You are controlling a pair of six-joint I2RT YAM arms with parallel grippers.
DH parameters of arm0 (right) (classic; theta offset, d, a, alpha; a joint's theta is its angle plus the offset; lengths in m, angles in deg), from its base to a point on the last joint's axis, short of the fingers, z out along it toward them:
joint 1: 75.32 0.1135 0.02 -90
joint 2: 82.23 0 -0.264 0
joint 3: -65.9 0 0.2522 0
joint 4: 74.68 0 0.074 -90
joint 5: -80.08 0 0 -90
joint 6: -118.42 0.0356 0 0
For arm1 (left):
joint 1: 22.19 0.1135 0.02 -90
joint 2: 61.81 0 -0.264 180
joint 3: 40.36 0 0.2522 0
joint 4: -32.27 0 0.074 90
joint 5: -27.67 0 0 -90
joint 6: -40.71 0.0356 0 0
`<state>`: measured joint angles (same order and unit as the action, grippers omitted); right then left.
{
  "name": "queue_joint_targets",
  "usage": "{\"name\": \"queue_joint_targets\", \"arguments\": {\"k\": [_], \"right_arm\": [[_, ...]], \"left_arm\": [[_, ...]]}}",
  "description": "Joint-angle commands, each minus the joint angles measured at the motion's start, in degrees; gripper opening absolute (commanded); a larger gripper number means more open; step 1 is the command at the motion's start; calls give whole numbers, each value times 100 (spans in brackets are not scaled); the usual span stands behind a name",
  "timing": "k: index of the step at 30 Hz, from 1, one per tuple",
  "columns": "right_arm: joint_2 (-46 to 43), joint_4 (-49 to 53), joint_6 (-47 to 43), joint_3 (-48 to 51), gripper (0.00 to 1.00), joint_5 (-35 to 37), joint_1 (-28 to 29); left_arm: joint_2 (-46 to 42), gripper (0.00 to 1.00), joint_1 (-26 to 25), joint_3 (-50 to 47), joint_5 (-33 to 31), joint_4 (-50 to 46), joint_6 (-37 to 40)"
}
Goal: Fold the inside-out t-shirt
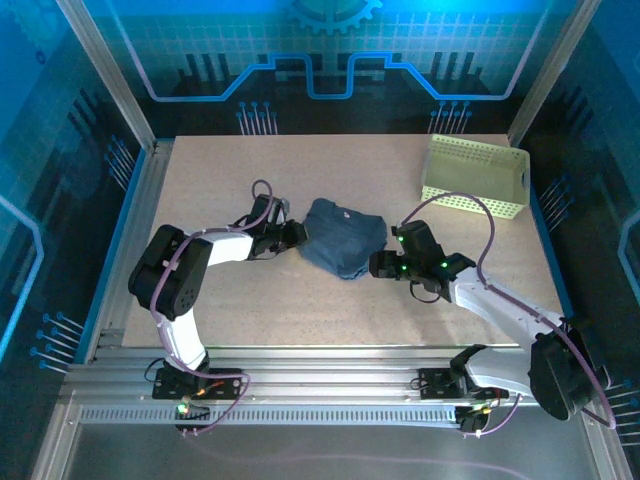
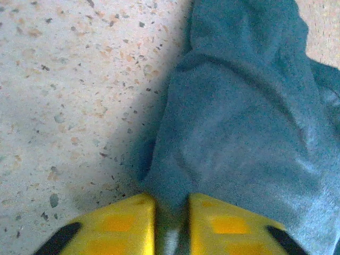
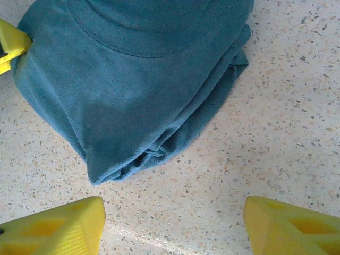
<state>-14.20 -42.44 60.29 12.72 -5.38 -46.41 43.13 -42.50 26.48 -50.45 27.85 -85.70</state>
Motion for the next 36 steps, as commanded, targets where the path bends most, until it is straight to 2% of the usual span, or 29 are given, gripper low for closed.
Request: {"name": "queue_joint_targets", "arguments": {"k": [1,2,5,9,15,19,21,23,26,29,31,34,36], "right_arm": [[-97,141,-76,-18,71,68,-96],[-97,155,-84,-21,71,79,-95],[-139,196,-100,-40,71,105,-127],[-223,248,-145,-23,71,135,-207],[-343,306,-217,33,72,97,-382],[-386,349,-252,48,72,45,-465],[-419,379,-259,57,72,39,-489],[-455,410,-261,74,72,26,-513],[-501,420,-269,100,72,4,-566],[-501,411,-278,100,72,-35,-601],[-484,393,-292,84,73,-75,-605],[-461,376,-296,75,73,-97,-620],[-475,361,-274,70,72,-126,-623]], "left_arm": [[-32,12,30,185,-32,-145,209],[-62,7,83,209,-66,-183,260],[-159,1,323,298,-195,-331,456],[-307,0,679,472,-631,-706,911],[-296,0,1654,650,-1130,-723,1132],[42,0,2482,1051,-1055,-734,654],[92,0,2712,1259,-1227,-905,569],[32,0,2906,1354,-1661,-1106,346],[-16,0,3396,1275,-1642,-1202,-238],[4,0,3719,1314,-1811,-1396,-353],[30,2,3845,1370,-1640,-1454,-368],[-131,8,3851,1357,-1854,-1753,-516],[-341,24,3851,1226,-1865,-1881,-583]]}}
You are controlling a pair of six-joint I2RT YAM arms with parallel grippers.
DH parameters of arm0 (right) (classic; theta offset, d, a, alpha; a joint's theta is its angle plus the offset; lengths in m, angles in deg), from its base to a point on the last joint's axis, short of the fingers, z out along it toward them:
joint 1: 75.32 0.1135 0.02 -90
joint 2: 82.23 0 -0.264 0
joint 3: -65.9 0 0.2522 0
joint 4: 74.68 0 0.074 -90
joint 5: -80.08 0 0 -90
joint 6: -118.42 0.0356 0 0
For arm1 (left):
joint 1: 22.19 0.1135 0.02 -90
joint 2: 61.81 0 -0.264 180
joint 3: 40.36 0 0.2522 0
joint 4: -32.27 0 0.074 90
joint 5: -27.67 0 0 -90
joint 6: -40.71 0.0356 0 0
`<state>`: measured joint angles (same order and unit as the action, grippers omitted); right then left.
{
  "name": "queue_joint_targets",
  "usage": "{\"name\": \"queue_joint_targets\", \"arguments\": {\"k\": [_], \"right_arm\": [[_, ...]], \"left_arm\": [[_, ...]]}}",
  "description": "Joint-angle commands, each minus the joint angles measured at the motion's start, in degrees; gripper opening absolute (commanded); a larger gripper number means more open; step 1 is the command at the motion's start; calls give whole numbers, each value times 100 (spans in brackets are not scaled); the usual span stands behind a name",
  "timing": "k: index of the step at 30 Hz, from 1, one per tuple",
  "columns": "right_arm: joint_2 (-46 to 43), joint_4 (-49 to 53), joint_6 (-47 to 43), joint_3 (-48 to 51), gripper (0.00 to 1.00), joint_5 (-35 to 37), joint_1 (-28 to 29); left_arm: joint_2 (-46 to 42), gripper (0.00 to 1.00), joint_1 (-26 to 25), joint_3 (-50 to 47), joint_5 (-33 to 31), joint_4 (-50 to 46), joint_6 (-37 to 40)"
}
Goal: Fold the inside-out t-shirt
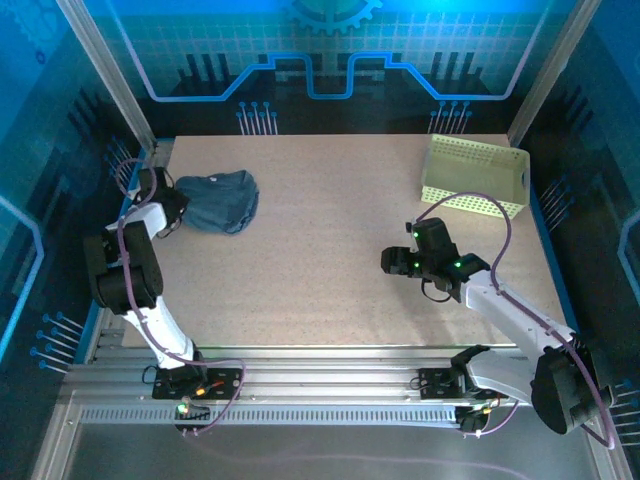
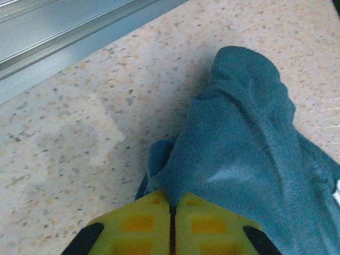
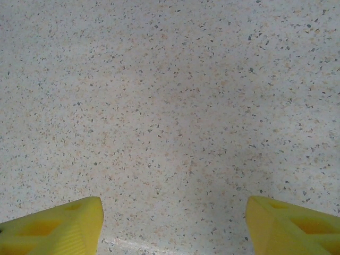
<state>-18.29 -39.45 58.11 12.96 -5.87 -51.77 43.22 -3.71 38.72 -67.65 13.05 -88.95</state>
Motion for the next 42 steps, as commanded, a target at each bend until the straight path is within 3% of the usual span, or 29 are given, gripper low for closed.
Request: {"name": "queue_joint_targets", "arguments": {"k": [1,4,8,13,16,22,26,34,35,36,37,42], "right_arm": [[-75,52,-44,60,73,-81,-88],[-95,32,-34,86,73,-111,-88],[-66,19,-34,84,73,-142,-88],[-91,15,-17,80,73,-132,-89],[-110,19,1,84,73,-157,-88],[-214,133,-42,104,73,-124,-88],[-250,178,-49,117,74,-98,-100],[-339,308,-184,54,75,111,-146],[-391,342,-225,30,75,182,-181],[-428,379,-270,3,75,272,-223],[-480,405,-331,-30,76,375,-281],[-620,98,-901,-141,83,1597,-528]], "left_arm": [[-507,35,-57,-99,-179,-441,-278],[-1053,49,-198,-394,-224,-473,-202],[-1456,52,-949,-266,-511,-578,432],[-927,53,-1554,-73,192,-330,281],[-287,54,-1737,233,288,-449,211],[935,56,-1746,1096,385,-811,313],[1517,58,-1660,1842,106,-1226,556],[2025,59,-1448,3070,352,-1771,805],[1880,61,-1467,2982,326,-1771,847],[1684,75,-1498,2813,270,-1682,907],[1410,99,-1541,2554,196,-1559,968],[-220,99,-1690,767,-46,-524,1453]]}}
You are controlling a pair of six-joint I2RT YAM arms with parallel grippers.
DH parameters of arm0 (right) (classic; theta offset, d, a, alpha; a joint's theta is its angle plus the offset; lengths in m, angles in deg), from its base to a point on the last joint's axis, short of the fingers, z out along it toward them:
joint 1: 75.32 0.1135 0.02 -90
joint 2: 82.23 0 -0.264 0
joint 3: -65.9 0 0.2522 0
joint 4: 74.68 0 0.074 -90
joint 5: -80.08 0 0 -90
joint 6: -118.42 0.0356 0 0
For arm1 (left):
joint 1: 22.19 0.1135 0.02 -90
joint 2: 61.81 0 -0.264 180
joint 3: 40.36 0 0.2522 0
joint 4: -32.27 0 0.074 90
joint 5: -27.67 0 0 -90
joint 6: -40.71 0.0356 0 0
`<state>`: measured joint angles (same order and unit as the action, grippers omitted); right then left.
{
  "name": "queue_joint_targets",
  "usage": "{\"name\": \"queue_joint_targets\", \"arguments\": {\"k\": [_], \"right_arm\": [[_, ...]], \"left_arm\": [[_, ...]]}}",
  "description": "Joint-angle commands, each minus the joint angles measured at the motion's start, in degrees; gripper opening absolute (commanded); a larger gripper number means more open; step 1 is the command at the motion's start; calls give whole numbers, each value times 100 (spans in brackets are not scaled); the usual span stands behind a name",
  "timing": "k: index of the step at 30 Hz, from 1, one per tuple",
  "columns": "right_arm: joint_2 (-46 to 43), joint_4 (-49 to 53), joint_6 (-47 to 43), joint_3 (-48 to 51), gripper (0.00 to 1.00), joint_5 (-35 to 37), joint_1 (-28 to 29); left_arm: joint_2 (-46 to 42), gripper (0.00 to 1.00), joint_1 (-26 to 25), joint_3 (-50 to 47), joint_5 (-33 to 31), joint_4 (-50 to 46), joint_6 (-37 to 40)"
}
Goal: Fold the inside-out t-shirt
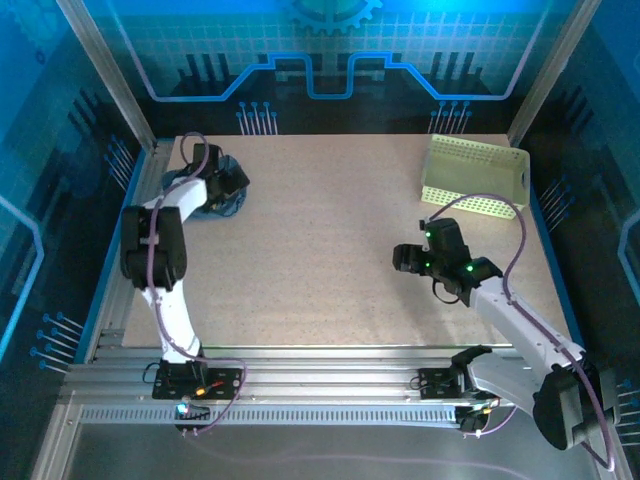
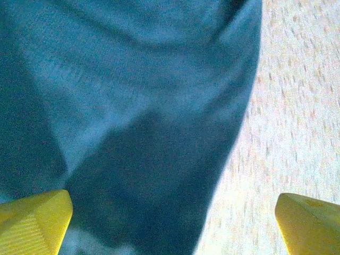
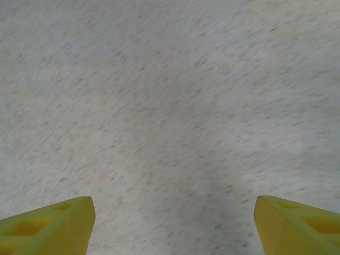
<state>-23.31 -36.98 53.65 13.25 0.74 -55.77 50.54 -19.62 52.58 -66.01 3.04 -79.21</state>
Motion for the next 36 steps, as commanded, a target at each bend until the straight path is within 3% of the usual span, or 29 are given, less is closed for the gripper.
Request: {"name": "queue_joint_targets", "arguments": {"k": [1,4,7,12,16,19,20,22,25,26,27,36], "right_arm": [[-117,-508,-791,-71,86,1221,-146],[169,-1708,-1821,310,94,1731,-341],[797,-2394,-2033,366,95,1437,-798],[1709,-4191,-2503,738,95,1070,-1075],[1968,-5242,-2702,1067,95,106,-1352],[1993,-5549,-2762,1157,96,-553,-1515],[2027,-5580,-2741,1141,96,-747,-1575],[2162,-5837,-2703,1173,97,-1051,-1648],[2756,-6761,-2651,1389,98,-1133,-1682],[2701,-6601,-2584,1378,99,-1061,-1708],[2719,-6649,-2556,1373,100,-977,-1701],[2731,-6651,-2582,1366,100,-839,-1633]], "left_arm": [[-1346,99,-152,-1075,-322,743,732],[-2326,99,-207,-2503,-596,1867,1680],[-2864,99,-205,-3973,-387,3846,2429],[-3116,99,-208,-4291,37,4133,2846],[-3507,99,-219,-4898,13,4525,2933],[-3325,99,-200,-5527,-121,5376,3032],[-3423,99,-229,-5546,120,5235,3117],[-3305,99,-142,-5834,390,6083,2992],[-2195,99,-16,-6096,733,7831,2963],[-2245,99,-7,-6126,935,7758,3001],[-2494,99,-10,-5962,856,6972,2997],[-2342,99,-57,-5762,436,6879,2930]]}}
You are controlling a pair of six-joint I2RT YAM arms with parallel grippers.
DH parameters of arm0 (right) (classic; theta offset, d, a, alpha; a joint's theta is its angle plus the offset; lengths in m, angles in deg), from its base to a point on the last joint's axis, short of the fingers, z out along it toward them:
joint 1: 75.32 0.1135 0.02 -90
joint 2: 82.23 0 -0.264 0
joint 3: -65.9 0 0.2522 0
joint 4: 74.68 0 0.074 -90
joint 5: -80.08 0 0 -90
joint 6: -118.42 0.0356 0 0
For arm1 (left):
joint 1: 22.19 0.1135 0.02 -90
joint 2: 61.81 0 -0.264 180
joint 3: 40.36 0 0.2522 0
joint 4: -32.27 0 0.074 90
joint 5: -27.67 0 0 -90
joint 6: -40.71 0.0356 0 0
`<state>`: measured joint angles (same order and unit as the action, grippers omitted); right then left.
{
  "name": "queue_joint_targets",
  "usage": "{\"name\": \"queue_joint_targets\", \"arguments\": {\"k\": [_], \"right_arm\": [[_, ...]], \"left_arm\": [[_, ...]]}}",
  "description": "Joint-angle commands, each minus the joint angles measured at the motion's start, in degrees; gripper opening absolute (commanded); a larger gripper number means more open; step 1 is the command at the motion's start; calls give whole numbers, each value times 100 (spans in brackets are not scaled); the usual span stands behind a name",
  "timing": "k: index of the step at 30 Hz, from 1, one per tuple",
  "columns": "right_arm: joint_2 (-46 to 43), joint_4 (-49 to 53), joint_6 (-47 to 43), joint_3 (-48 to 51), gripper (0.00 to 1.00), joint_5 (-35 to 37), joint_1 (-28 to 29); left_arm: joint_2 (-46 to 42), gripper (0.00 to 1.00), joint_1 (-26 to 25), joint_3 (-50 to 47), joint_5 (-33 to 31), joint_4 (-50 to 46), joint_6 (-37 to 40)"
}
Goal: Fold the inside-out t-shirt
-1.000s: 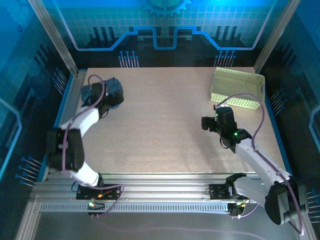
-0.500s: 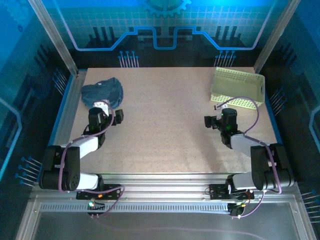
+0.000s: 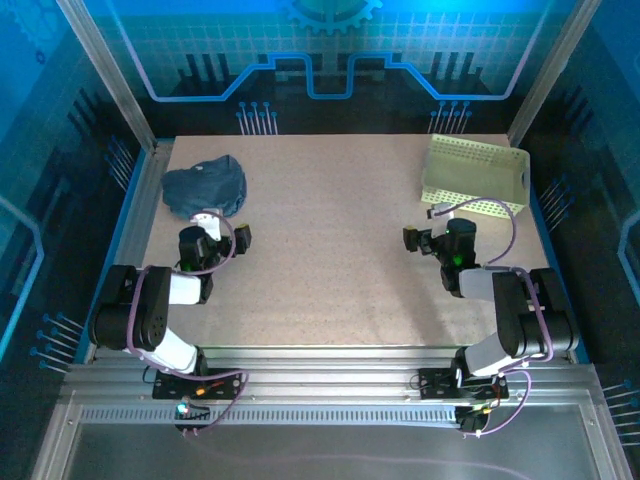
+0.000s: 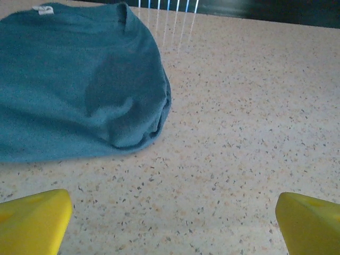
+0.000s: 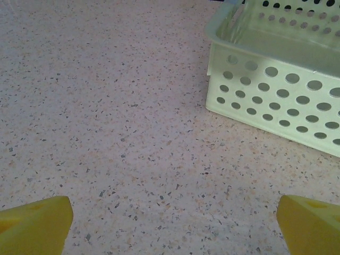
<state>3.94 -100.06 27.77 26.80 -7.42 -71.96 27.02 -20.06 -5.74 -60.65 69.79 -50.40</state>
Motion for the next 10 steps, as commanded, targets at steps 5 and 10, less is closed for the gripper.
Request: {"name": "queue_joint_targets", "arguments": {"k": [5,10], "right_arm": [[14,-312,39,-6,100,-135,-76],[9,-348,21,21,100,-99,-46]], "left_arm": [[14,99,-27,72,-132,210,49],[19,99,-30,75,-125,209,50]]}}
